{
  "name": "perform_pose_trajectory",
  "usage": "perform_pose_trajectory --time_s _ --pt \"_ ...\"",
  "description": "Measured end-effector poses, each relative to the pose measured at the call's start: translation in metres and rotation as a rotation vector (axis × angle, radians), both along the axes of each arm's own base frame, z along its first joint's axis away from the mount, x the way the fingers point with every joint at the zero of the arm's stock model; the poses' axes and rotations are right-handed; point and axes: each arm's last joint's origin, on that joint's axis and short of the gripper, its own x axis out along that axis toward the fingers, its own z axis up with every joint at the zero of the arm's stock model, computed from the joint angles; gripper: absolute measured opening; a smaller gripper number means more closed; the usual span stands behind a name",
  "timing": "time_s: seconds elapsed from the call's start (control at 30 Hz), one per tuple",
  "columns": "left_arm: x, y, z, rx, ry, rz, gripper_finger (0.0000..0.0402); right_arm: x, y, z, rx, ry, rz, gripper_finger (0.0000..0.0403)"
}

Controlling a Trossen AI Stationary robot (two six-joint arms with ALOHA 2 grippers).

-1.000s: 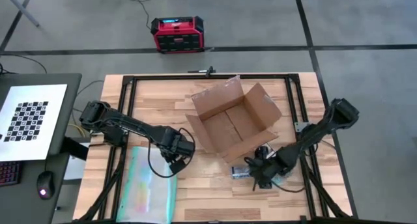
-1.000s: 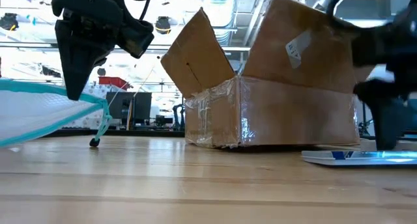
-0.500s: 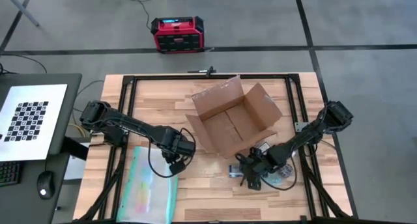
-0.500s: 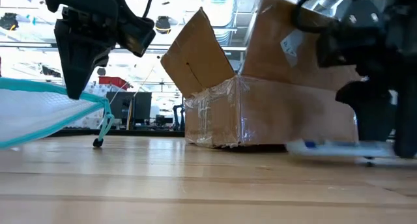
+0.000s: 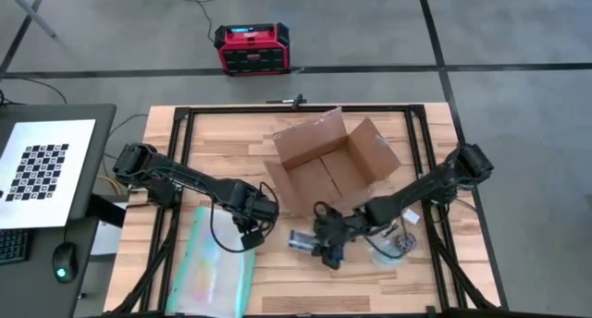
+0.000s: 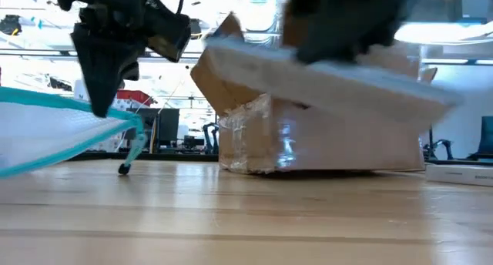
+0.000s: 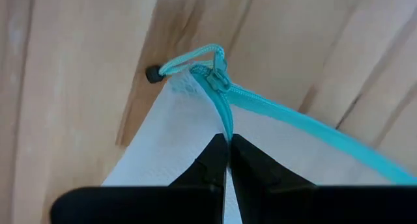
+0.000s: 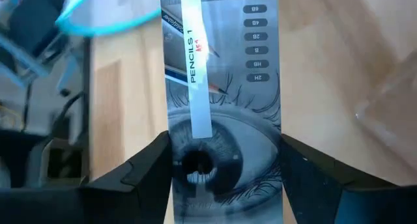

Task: Unpack boxes
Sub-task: Put the white pencil box into the transparent zip bag

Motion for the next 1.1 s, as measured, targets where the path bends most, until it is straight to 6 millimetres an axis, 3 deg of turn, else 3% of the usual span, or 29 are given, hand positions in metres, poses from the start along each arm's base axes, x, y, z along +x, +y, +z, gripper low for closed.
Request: perform_pose_trajectory --time_s 0.3,0.63,1.0,1.1 --pt "0.006 0.002 0.001 -0.006 -0.059 -0.044 0.0000 0.066 0.021 -0.022 0.027 0.045 0.093 0.0223" --pt "0.010 0.004 0.001 0.001 -0.099 -0.073 0.0000 0.119 0.020 -0.046 0.105 0.096 0.126 0.0223" --pt "0.009 0.004 0.001 -0.006 -0.102 -0.139 0.0000 0.133 0.007 -0.045 0.048 0.073 0.117 0.0224" --pt "0.010 0.003 0.002 -0.016 -0.112 -0.159 0.0000 0.135 0.008 -0.043 0.021 0.029 0.149 0.0251"
